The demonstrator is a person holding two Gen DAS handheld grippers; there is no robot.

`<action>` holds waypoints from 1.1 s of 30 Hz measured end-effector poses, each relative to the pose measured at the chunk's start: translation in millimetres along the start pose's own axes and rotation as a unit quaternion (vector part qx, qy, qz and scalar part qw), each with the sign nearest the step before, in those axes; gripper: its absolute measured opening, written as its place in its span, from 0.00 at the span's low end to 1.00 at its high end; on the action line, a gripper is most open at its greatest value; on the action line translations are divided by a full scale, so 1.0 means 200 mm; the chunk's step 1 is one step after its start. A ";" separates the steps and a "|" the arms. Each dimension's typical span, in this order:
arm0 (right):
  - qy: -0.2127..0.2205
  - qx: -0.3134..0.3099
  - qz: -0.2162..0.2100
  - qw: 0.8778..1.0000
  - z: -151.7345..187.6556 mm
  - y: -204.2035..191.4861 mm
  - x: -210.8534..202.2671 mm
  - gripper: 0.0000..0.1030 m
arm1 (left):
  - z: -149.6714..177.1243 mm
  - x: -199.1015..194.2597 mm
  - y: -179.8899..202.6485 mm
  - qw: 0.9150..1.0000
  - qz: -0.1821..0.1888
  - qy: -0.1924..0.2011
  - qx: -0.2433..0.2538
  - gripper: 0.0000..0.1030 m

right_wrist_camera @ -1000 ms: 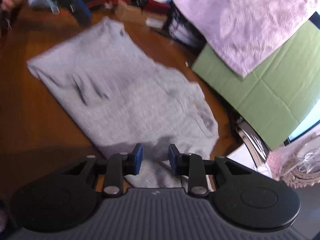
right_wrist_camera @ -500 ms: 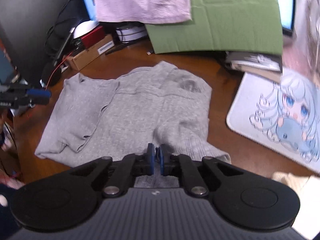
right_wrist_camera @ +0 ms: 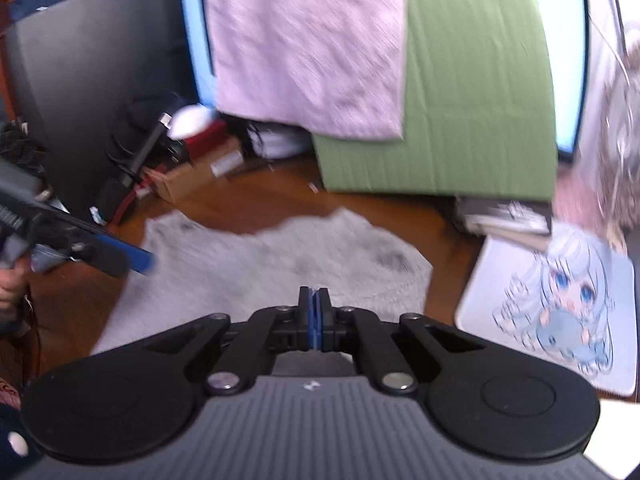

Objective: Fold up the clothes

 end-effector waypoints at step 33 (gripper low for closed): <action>0.041 0.053 0.179 0.982 0.31 0.08 -0.28 0.46 | -0.17 0.38 -0.12 0.987 0.025 -0.072 -0.141 0.03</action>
Point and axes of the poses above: each gripper's, at about its wrist camera, not at the fingertips, and x roughly the way its jaws point, y to its right, z to its underside, the point moved 6 cm from there along x, roughly the way its jaws point
